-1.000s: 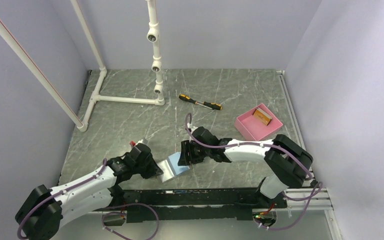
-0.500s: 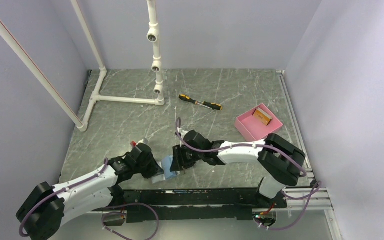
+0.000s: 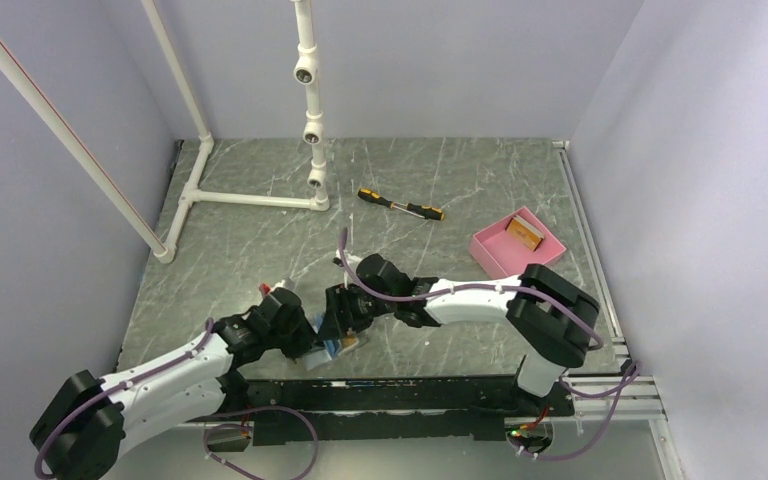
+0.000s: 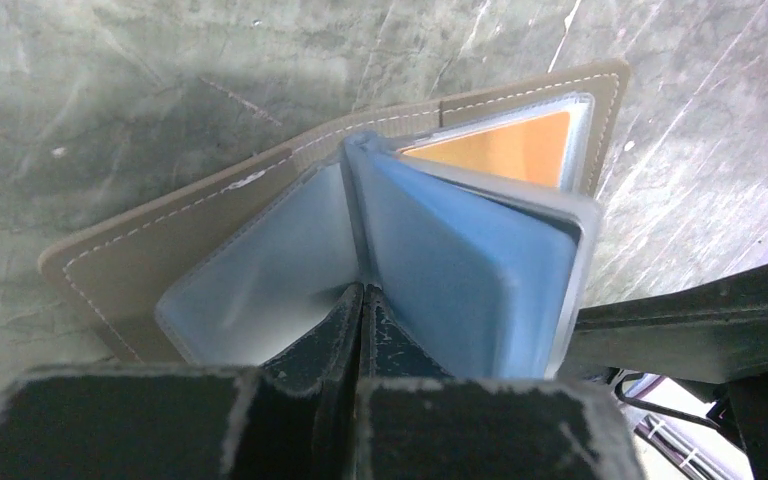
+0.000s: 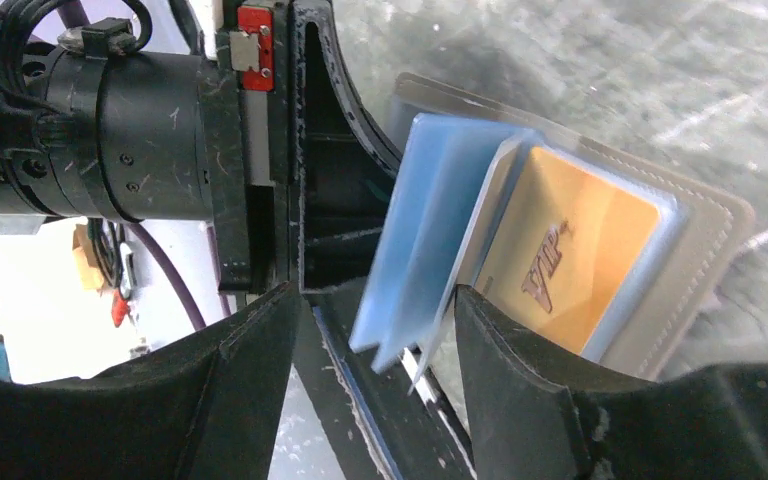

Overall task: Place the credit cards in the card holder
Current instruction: Open the card holder at the center of the board.

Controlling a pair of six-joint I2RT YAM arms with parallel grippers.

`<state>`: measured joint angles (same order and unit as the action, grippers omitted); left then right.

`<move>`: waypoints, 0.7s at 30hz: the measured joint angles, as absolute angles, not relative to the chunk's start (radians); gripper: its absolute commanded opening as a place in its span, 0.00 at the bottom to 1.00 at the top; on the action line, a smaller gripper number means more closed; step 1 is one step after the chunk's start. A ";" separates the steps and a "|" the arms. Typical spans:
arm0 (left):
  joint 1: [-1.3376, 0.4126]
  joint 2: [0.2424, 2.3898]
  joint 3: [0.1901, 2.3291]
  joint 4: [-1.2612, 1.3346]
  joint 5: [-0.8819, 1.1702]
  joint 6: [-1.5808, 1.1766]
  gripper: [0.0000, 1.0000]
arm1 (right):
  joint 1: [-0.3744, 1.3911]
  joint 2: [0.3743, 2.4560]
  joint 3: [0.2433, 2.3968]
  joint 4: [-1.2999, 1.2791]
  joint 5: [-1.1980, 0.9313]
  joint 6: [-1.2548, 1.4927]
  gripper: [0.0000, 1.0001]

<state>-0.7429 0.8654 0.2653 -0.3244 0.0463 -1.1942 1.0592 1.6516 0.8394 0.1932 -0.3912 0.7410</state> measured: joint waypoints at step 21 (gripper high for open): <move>-0.743 0.649 0.300 -0.603 0.008 -1.199 0.26 | 1.075 1.700 0.858 0.238 -0.427 0.748 0.36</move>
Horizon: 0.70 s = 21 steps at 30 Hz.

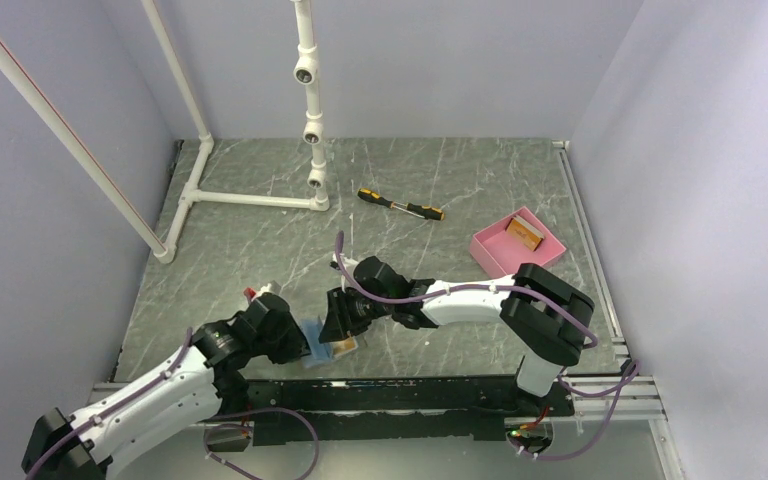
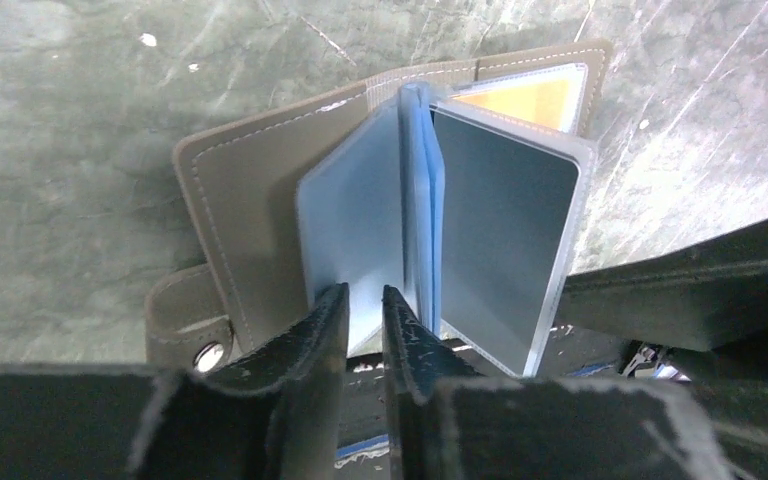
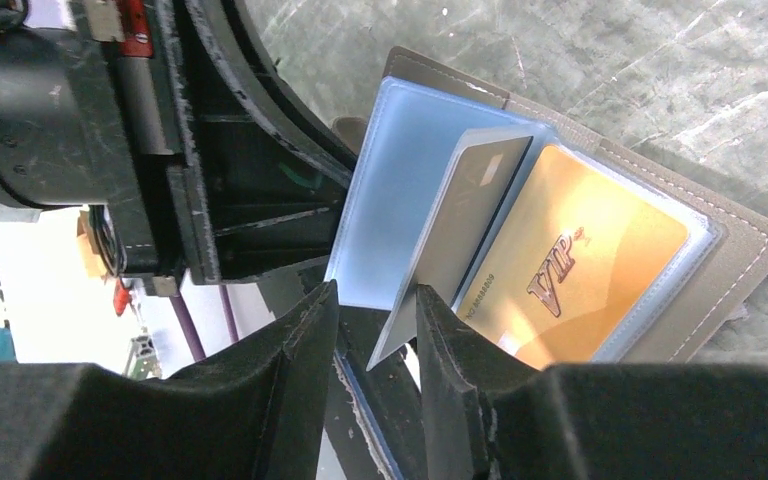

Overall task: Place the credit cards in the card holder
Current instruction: Open the card holder at the center of the board.

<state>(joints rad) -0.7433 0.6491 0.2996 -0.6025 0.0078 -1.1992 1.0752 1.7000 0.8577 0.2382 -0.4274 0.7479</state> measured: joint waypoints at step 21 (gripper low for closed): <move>-0.743 0.478 0.577 -0.758 -0.054 -1.160 0.31 | 1.167 1.707 0.960 -0.009 -0.162 0.620 0.39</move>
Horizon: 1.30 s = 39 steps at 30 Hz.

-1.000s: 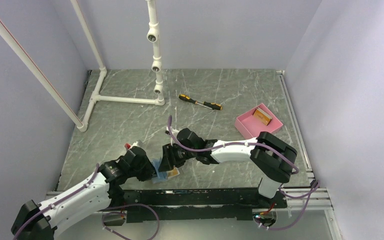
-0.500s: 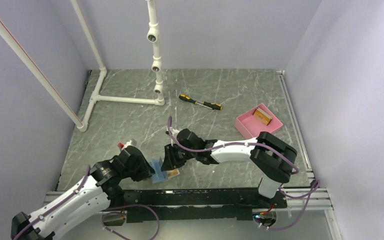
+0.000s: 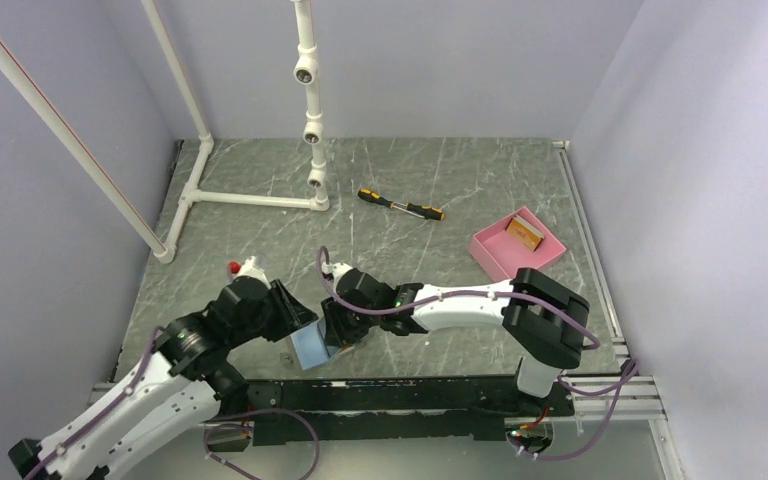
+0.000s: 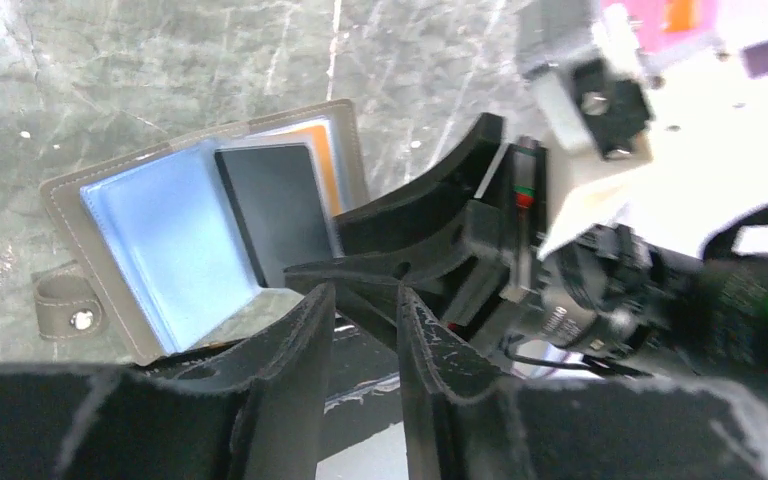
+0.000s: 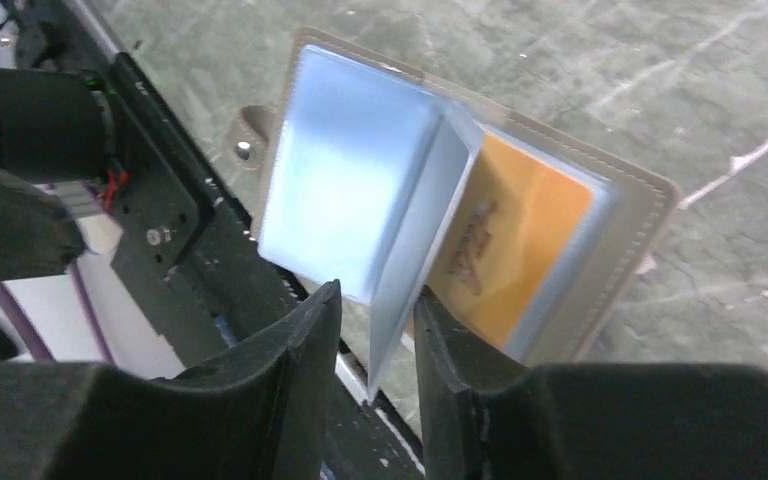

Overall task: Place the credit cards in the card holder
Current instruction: Open the card holder at the center of the board.

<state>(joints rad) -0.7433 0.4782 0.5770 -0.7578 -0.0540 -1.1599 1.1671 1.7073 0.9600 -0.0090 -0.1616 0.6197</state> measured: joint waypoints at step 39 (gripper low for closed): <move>-0.745 0.562 0.353 -0.794 -0.104 -1.272 0.59 | 1.126 1.599 0.937 -0.174 -0.054 0.550 0.66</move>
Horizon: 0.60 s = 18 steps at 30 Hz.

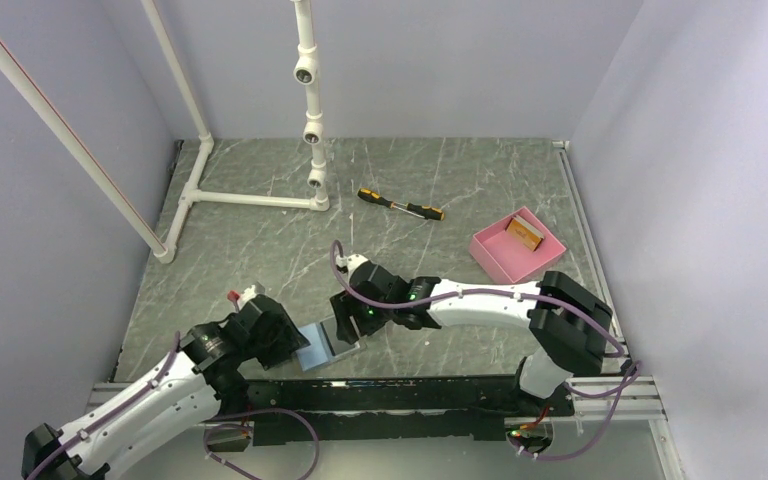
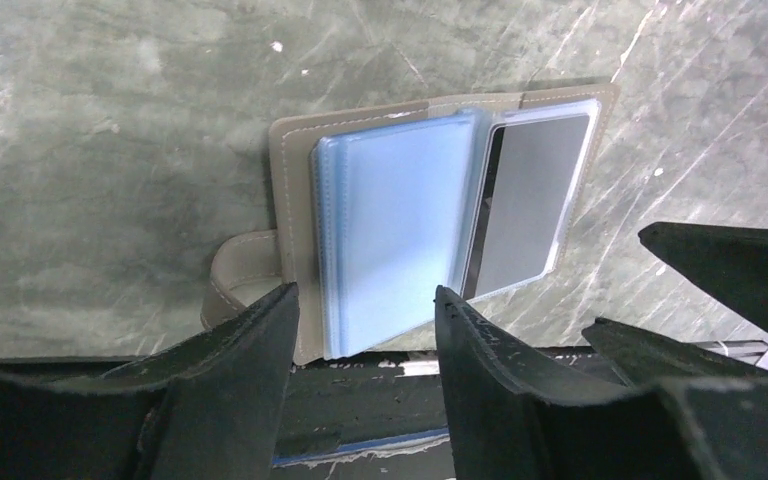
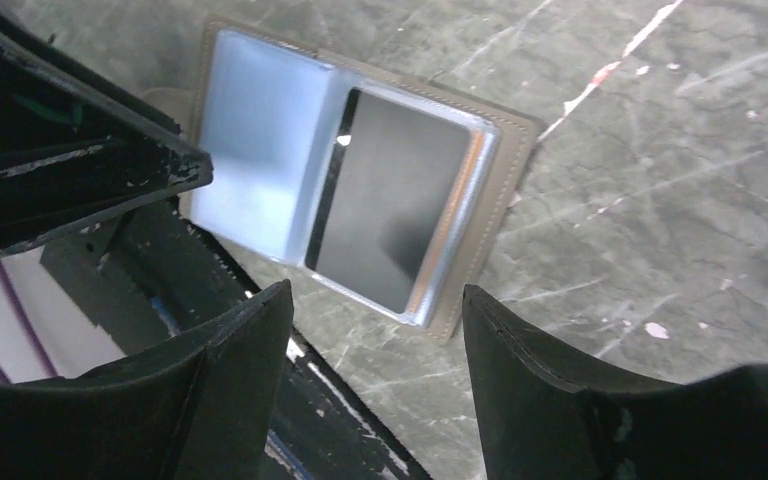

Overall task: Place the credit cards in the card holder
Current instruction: Open the card holder at the center of the board.

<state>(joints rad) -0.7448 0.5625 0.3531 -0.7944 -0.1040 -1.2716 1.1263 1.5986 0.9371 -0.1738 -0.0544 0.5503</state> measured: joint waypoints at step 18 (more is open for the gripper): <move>-0.745 0.651 0.289 -0.713 -0.113 -1.320 0.20 | 1.004 1.538 0.814 -0.036 -0.258 0.614 0.62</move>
